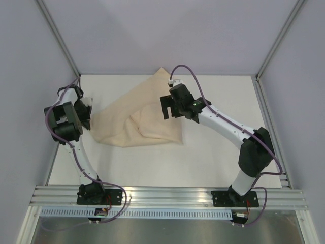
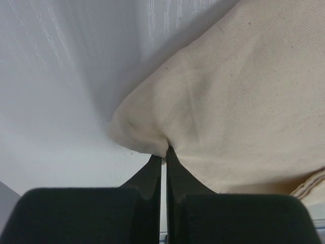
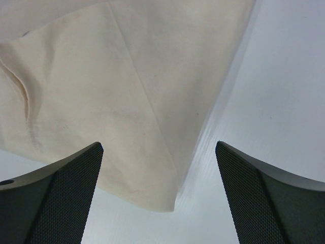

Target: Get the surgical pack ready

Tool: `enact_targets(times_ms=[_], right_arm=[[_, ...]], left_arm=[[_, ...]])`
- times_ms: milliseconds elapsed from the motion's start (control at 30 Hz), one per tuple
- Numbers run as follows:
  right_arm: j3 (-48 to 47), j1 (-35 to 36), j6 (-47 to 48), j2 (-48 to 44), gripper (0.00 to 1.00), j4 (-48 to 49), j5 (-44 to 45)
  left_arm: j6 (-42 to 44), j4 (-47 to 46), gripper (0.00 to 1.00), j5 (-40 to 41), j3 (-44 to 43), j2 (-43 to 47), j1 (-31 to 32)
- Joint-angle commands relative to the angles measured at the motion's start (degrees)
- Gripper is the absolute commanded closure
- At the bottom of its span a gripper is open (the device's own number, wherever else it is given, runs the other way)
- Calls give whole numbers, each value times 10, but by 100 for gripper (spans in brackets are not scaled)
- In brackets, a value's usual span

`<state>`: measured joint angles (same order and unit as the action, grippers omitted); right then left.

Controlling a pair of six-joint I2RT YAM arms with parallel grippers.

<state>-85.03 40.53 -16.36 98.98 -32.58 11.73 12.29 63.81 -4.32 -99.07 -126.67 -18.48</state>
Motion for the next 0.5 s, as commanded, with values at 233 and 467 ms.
enact_targets(times_ms=[233, 467], right_arm=[[71, -96, -78, -6, 3, 23, -51], [59, -134, -81, 73, 5, 88, -166]], left_arm=[[12, -64, 100, -104, 50, 193, 18], [24, -21, 100, -119, 27, 269, 101]])
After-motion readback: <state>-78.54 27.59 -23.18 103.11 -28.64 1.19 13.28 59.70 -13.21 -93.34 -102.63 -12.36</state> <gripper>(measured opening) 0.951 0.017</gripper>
